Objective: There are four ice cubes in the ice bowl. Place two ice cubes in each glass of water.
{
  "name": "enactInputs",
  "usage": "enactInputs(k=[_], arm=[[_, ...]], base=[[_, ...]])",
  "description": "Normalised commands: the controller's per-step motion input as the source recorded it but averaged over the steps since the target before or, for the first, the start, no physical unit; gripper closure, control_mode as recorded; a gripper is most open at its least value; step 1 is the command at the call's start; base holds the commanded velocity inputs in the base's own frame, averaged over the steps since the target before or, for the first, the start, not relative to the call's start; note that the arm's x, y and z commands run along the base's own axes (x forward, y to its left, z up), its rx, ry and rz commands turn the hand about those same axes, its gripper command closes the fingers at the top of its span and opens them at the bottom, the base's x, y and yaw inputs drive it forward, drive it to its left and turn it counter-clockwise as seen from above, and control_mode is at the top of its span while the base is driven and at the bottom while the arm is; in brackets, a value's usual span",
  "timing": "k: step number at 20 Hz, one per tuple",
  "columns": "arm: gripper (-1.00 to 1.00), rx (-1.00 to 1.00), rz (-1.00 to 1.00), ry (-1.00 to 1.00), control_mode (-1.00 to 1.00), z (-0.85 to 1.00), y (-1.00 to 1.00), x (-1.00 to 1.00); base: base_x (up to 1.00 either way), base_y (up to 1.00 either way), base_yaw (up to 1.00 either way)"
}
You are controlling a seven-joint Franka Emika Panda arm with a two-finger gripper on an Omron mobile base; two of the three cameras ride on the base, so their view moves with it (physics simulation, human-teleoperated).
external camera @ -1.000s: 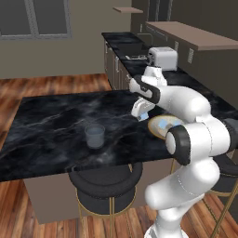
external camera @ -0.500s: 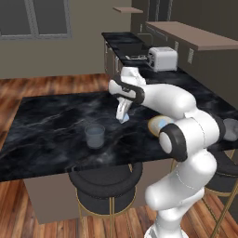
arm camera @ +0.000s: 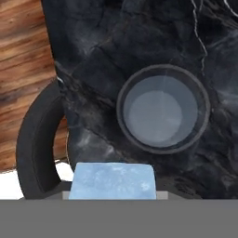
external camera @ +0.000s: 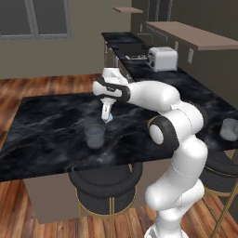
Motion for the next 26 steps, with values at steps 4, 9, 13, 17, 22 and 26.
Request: enactInputs(k=[4, 9, 13, 17, 22, 26], arm=[[1.0, -0.01, 0.03, 0.0, -1.0, -0.35, 0.45, 0.49], [1.0, 0.0, 0.02, 0.0, -1.0, -0.31, 0.19, 0.4], [1.0, 0.0, 0.02, 0.0, -1.0, -0.33, 0.15, 0.3], [1.0, 0.0, 0.01, 0.0, -1.0, -0.36, 0.15, 0.12], [1.0, 0.0, 0.0, 0.0, -1.0, -0.32, 0.04, 0.11], [1.0, 0.0, 0.0, 0.0, -1.0, -0.31, 0.0, 0.06]], base=[[0.0, 0.0, 0.0], [0.0, 0.0, 0.0], [0.0, 0.0, 0.0], [0.0, 0.0, 0.0], [0.0, 0.0, 0.0], [0.0, 0.0, 0.0]])
